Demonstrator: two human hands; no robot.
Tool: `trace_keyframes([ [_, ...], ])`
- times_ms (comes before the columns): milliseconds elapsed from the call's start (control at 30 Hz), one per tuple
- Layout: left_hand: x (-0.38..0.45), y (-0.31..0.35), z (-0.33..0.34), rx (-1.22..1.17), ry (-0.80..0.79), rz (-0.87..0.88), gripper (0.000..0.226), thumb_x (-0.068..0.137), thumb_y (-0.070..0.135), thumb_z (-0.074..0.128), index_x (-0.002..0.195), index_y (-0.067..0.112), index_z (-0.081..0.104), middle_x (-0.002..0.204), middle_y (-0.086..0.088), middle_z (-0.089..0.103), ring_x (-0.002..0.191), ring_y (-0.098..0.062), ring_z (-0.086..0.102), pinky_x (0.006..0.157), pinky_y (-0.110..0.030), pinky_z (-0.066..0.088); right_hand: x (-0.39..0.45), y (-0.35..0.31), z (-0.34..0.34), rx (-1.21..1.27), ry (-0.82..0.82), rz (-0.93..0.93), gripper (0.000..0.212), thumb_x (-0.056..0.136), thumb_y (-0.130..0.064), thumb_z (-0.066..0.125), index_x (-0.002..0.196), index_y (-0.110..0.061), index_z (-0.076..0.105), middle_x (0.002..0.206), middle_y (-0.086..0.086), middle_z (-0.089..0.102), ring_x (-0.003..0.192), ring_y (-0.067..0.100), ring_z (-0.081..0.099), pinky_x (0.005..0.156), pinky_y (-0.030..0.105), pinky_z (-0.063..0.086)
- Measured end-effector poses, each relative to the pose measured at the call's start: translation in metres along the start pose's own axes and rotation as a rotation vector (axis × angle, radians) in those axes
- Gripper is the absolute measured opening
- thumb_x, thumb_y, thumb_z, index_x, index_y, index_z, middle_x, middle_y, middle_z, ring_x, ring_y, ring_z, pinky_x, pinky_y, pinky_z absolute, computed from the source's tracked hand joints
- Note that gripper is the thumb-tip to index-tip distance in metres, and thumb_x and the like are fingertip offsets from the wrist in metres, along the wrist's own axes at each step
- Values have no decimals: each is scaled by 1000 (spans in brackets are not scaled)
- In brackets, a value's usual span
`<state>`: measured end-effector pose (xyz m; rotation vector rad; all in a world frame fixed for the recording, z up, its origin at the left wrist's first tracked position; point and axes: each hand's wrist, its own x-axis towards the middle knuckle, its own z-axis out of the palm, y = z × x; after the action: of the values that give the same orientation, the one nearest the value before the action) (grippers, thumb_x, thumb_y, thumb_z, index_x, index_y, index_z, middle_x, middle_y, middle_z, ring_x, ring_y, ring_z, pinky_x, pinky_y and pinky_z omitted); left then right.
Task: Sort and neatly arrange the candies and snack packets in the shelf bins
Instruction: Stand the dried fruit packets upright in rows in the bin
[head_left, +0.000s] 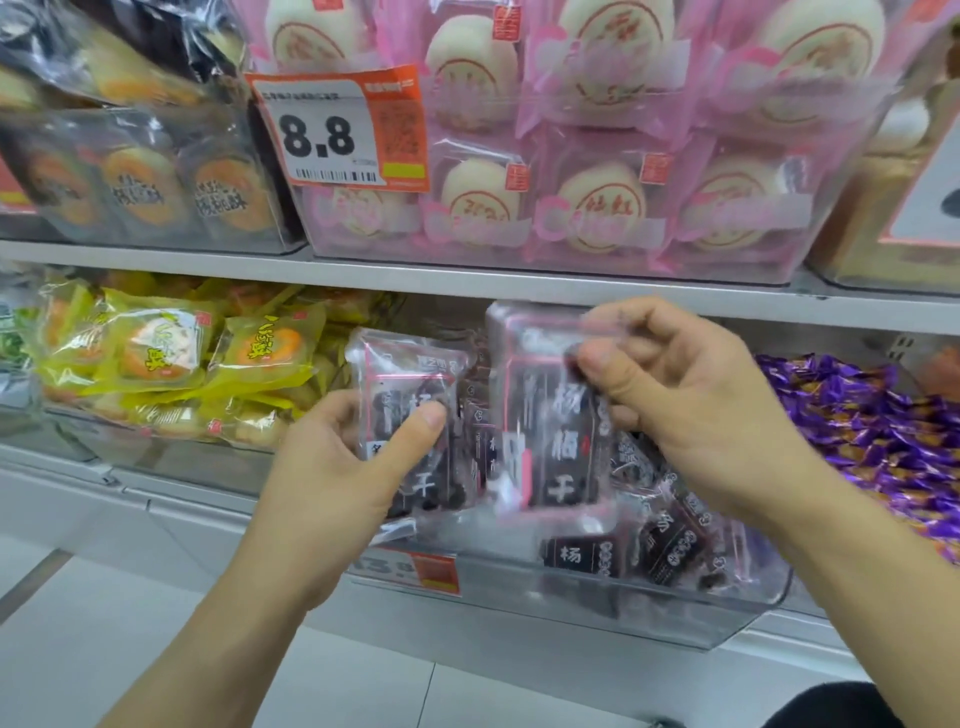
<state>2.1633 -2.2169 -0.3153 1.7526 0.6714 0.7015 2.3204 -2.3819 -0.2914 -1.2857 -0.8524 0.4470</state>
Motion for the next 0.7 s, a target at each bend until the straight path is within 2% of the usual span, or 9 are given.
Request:
trace_keyframes([
  [67,0,-6,7,-44,-109,-54,56,70,64,68,104,19,70,89,9,77,86,-10,72,85,-33,55,-2,10,13,0,15,10,33,71,-24,71,99,-10,62,78,10,68,66,13,64,51,19,50],
  [100,-1,-6,11,-98,-154,-101,61,73,70,63,107,19,70,99,3,77,97,-19,72,93,-44,53,-1,16,19,-3,42,21,35,69,-27,73,98,-11,62,80,14,65,66,19,62,52,23,51],
  [200,-6,2,21,-303,-251,-270,73,77,82,43,117,26,70,115,2,73,110,-22,68,104,-50,45,-1,26,30,6,173,27,40,66,-35,76,97,-12,64,79,14,65,68,20,62,65,31,52],
  [300,-13,11,29,-481,-380,-356,72,78,74,40,116,23,73,115,-7,73,107,-27,69,98,-51,51,-7,33,40,-63,241,-14,32,74,-34,78,96,-15,67,86,5,73,80,24,68,83,40,57],
  [367,-19,14,34,-541,-433,-358,49,78,56,66,107,18,76,110,-14,74,103,-31,71,90,-49,57,-14,38,53,-128,244,-53,21,82,-32,79,95,-21,67,92,8,70,85,27,66,82,42,55],
  [467,-18,8,34,-449,-433,-290,42,73,39,73,108,17,74,111,-14,73,103,-31,71,85,-45,59,-22,43,67,-228,278,-91,18,87,-42,71,96,-31,61,106,-5,56,92,11,60,83,26,50],
  [567,-15,7,29,-410,-362,-192,47,73,44,81,112,18,73,110,-11,74,103,-30,71,88,-46,58,-23,41,67,-348,308,-52,40,85,-67,53,108,-35,48,112,-18,38,110,5,48,96,25,44],
  [633,-16,8,28,-432,-322,-173,47,73,42,80,112,16,72,108,-12,74,102,-31,71,89,-48,57,-25,35,69,-347,253,-4,46,86,-74,37,115,-37,38,117,-21,37,120,1,43,101,25,40],
  [700,-16,9,28,-428,-313,-160,44,79,43,72,113,15,72,108,-12,74,102,-30,71,92,-48,54,-28,31,72,-237,157,51,54,84,-74,30,122,-35,30,120,-24,39,117,-14,43,97,13,37],
])
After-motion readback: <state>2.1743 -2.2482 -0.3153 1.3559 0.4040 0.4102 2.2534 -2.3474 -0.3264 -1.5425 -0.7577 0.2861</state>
